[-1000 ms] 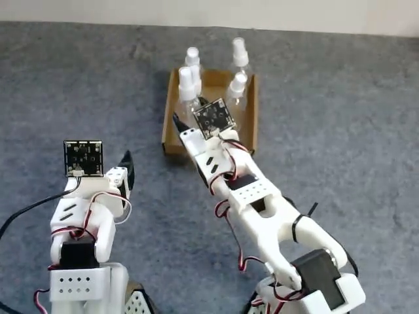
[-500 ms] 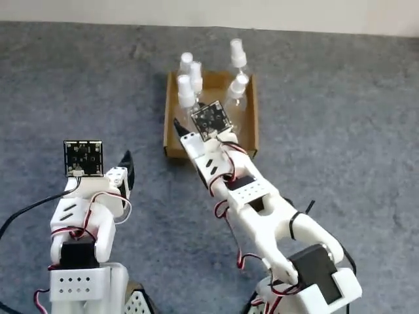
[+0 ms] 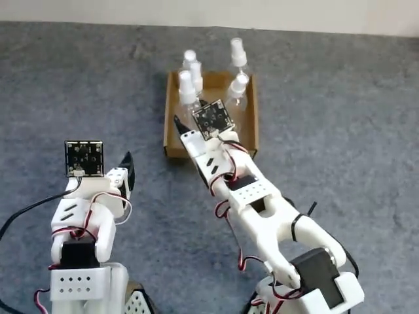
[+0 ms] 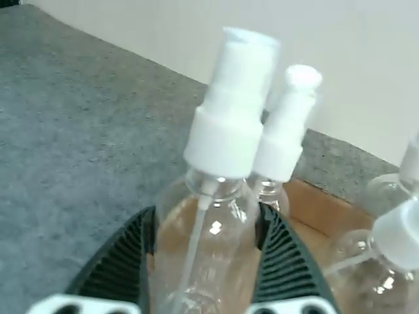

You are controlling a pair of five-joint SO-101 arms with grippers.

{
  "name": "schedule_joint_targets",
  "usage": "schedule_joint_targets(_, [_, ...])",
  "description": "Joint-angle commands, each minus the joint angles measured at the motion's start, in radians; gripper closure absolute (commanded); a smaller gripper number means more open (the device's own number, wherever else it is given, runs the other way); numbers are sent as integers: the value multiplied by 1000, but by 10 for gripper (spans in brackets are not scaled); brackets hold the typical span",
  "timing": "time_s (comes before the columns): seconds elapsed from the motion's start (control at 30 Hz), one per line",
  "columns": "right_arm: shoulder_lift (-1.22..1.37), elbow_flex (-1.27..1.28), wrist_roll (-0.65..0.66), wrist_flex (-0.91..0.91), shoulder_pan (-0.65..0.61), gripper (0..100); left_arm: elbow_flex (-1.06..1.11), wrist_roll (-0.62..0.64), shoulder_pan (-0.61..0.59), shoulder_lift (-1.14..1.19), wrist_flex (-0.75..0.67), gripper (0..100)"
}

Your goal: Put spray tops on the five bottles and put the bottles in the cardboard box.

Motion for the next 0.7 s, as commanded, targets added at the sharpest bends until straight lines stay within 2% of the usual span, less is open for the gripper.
schedule_joint_targets(0.0, [42, -13, 9, -16, 12, 995, -4, 3, -8, -7, -25, 859])
schedule_joint_targets(0.53, [77, -5, 12, -7, 13, 989, -4, 3, -8, -5, -25, 859])
schedule_joint_targets(0.67, [74, 22, 12, -7, 12, 904, -4, 3, -8, -4, -26, 859])
